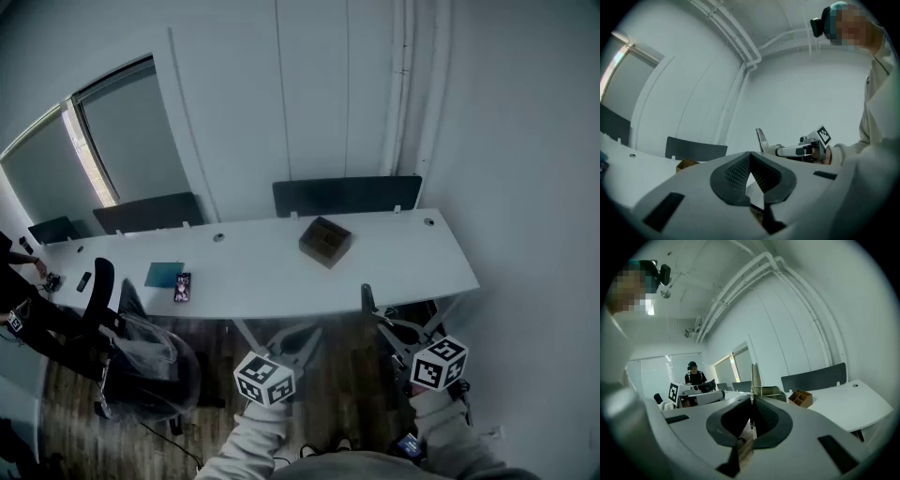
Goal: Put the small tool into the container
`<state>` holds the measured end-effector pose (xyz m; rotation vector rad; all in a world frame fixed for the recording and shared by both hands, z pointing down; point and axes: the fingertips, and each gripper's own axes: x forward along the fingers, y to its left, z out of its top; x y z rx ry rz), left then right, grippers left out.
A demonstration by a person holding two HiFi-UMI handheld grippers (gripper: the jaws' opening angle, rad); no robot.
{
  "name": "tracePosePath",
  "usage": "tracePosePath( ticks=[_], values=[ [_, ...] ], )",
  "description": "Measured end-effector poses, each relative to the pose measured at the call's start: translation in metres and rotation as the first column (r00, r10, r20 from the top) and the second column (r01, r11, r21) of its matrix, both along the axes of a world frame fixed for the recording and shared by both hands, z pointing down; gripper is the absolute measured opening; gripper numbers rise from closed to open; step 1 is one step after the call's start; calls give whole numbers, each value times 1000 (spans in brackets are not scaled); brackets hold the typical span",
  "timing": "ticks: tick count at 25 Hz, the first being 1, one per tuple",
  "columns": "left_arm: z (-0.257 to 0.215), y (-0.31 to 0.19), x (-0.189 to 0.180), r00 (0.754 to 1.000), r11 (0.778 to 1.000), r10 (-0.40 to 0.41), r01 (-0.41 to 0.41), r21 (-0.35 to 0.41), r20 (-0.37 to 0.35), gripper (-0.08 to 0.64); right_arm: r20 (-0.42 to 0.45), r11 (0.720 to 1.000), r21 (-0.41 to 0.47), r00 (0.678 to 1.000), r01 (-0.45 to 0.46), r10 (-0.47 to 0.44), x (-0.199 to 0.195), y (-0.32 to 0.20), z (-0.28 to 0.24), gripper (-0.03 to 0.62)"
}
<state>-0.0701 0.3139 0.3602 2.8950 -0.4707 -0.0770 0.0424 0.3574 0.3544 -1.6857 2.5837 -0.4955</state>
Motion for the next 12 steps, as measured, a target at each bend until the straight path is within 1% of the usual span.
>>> tracePosePath(
  ticks=[5, 6, 9, 12],
  values=[
    [1, 4, 3, 1000, 1000, 10, -10, -1, 3, -5, 7, 1000, -5, 1000, -4, 4, 1, 2, 2, 21],
    [1, 5, 3, 1000, 1000, 10, -10, -8, -3, -5, 6, 1000, -5, 1000, -2, 2, 1, 2, 2, 21],
    [-5, 7, 0, 999, 999, 9, -11, -35, -49, -5, 12, 1000, -1, 1000, 1, -1, 1, 2, 3, 21],
    [-11, 6, -3, 998, 1000, -6, 5, -21, -59, -5, 45, 1000, 2, 999, 5, -5, 2, 1, 3, 21]
  ],
)
